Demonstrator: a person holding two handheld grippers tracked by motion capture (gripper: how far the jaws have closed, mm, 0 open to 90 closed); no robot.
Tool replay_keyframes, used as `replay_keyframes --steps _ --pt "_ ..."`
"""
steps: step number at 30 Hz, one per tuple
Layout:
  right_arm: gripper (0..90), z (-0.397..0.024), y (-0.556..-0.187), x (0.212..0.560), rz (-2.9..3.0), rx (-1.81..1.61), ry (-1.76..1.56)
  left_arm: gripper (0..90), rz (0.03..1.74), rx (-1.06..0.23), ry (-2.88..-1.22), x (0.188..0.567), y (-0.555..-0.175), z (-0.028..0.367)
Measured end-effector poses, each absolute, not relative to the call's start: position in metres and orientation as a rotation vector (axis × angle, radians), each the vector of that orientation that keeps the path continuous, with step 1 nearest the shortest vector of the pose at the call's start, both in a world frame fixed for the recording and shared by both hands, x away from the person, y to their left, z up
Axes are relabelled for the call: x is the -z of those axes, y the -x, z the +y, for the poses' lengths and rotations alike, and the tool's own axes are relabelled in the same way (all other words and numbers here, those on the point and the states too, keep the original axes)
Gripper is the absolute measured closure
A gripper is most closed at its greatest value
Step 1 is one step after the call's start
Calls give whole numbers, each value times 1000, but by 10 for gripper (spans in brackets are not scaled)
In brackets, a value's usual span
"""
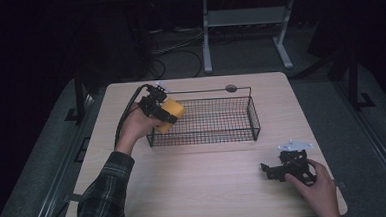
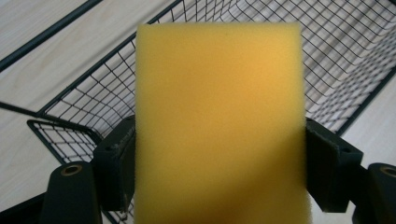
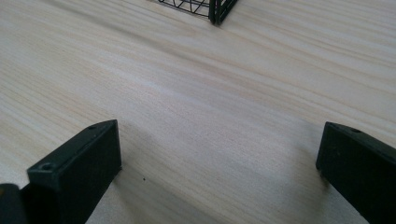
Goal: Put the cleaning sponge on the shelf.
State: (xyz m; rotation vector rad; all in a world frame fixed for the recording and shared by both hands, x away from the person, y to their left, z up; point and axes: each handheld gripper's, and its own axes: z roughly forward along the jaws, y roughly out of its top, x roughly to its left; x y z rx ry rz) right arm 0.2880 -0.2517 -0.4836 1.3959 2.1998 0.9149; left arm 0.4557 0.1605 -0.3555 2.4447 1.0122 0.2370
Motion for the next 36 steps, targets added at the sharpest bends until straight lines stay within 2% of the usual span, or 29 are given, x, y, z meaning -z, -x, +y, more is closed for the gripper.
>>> replay_keyframes --steps 15,36 --pt "0 -252 -288 484 2200 -915 -1396 237 1026 -281 -2446 371 -470 155" --pt "0 -252 -288 484 2200 -915 -1396 237 1019 -265 -2500 399 -476 156"
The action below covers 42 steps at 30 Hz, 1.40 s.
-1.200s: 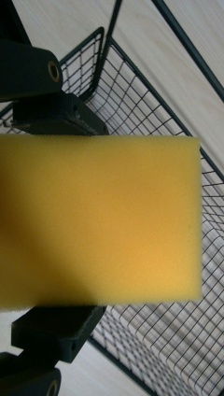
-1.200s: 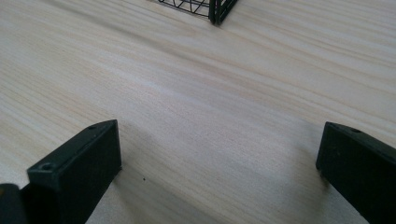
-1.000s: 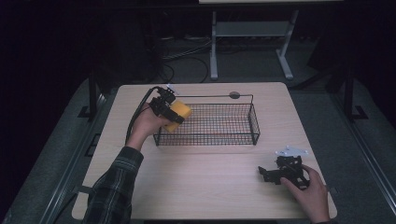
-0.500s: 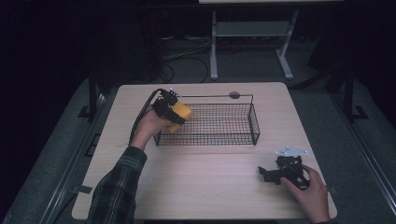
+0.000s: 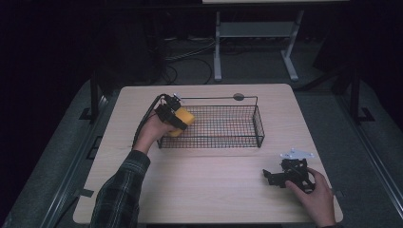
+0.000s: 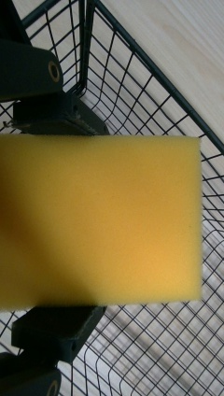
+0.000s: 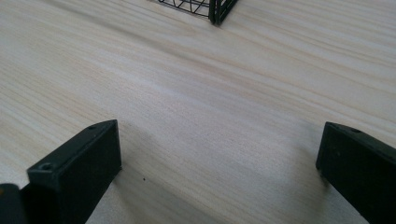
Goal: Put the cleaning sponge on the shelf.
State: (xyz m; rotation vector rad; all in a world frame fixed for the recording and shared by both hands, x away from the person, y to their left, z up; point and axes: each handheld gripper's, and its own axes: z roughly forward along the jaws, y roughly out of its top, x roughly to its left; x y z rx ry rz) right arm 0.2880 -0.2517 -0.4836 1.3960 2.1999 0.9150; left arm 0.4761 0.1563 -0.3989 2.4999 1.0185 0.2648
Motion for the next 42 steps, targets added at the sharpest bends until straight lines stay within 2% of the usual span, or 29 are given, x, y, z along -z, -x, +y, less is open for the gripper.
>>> replay_keyframes --steps 33,38,42 --pt "0 -252 -288 484 2200 -915 -1396 222 1017 -249 -2568 415 -475 155" --pt "0 -252 -288 484 2200 -915 -1395 163 1016 -257 -2559 415 -475 155" --pt "0 -252 -288 484 2200 -915 -1395 149 1016 -269 -2545 409 -474 155"
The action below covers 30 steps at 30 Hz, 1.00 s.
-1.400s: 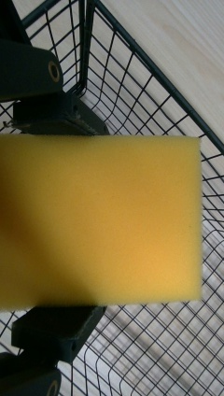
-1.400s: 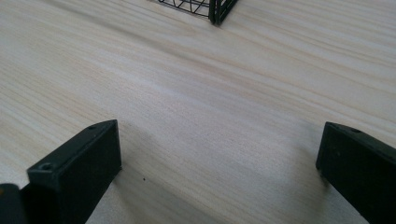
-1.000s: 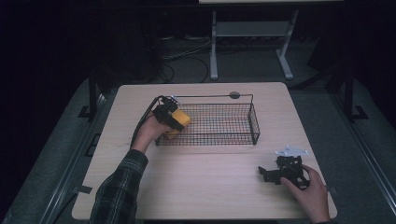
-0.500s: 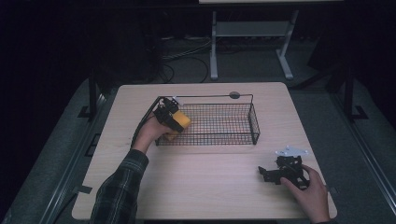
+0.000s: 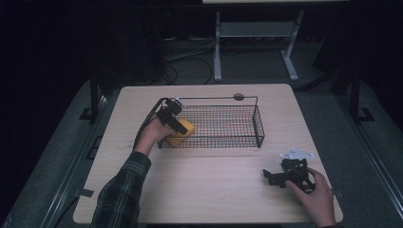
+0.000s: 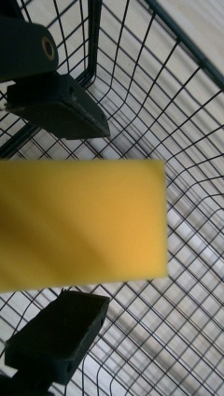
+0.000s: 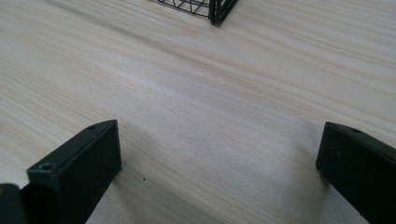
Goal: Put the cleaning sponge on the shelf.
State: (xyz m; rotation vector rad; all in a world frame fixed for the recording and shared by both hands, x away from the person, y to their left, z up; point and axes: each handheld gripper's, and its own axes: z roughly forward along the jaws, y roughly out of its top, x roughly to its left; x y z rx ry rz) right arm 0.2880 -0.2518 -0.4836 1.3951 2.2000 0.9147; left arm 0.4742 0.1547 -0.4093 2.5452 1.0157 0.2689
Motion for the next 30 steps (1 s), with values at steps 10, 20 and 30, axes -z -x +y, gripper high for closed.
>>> replay_keyframes --steps 10,20,30 --pt "0 -252 -288 484 2200 -914 -1396 149 995 -299 -2463 382 -462 165" --pt "0 -252 -288 484 2201 -913 -1394 149 1000 -331 -2379 369 -433 188" --pt "0 -252 -288 484 2201 -914 -1395 149 979 -378 -2315 362 -394 205"
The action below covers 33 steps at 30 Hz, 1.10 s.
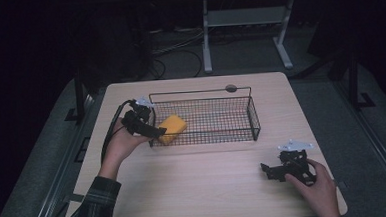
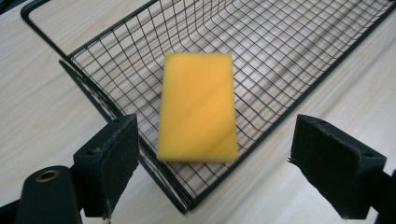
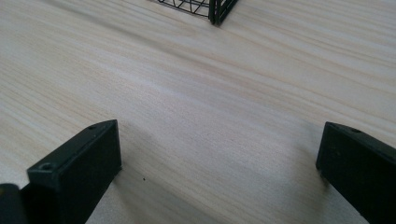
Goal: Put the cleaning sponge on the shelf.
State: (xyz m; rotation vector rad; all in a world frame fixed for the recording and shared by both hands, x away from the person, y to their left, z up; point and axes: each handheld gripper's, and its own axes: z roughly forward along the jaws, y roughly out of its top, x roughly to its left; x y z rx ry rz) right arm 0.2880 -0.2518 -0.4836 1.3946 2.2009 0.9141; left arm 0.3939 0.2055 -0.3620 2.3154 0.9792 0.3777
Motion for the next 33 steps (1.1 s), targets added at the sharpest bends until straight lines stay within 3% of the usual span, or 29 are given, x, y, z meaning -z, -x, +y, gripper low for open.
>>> replay_keyframes --steps 14,33 --pt "0 -252 -288 484 2201 -914 -1395 149 991 -434 -2261 389 -341 229" --pt "0 -252 -288 484 2201 -914 -1394 140 1050 -440 -2253 434 -296 249"
